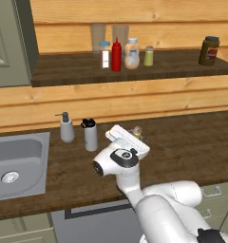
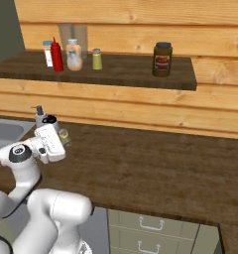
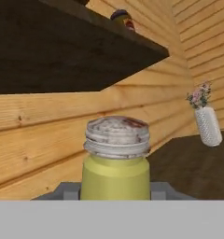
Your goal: Put the shaker and condiment bottle from the counter next to their counterparts in the cabinet.
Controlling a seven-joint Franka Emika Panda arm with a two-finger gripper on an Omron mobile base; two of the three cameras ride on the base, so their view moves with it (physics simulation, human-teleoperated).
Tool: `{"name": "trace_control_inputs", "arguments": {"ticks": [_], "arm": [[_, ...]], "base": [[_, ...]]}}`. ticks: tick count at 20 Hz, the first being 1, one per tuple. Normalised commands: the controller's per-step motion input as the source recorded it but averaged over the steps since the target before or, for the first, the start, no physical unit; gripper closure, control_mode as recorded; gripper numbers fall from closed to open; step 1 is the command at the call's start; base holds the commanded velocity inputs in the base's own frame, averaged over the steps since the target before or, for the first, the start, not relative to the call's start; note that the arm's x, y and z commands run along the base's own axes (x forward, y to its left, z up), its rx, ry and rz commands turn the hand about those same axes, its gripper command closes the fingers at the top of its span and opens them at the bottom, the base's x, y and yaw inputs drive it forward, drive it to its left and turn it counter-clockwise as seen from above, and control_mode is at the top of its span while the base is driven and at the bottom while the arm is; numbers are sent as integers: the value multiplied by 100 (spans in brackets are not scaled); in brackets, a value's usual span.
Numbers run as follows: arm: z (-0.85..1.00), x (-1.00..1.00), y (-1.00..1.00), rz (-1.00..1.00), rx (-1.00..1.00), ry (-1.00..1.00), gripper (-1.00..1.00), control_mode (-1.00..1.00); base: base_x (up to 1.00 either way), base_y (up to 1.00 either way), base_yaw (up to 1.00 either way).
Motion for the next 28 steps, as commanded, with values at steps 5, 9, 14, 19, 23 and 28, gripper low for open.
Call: {"name": "trace_control_inputs", "arguments": {"ticks": [5, 9, 14, 19, 23, 28], "arm": [[4, -8, -62, 83, 0, -2, 100, -100], [-3, 0, -50, 89, 0, 0, 100, -100], [-16, 0, -40, 94, 0, 0, 100, -100], [-14, -2, -39, 94, 0, 0, 100, -100], [-21, -11, -31, 97, 0, 0, 100, -100], [-13, -7, -20, 82, 0, -1, 100, -100]], "base": [[0, 0, 0], [0, 0, 0], [0, 0, 0], [0, 0, 0], [0, 0, 0], [0, 0, 0]]}}
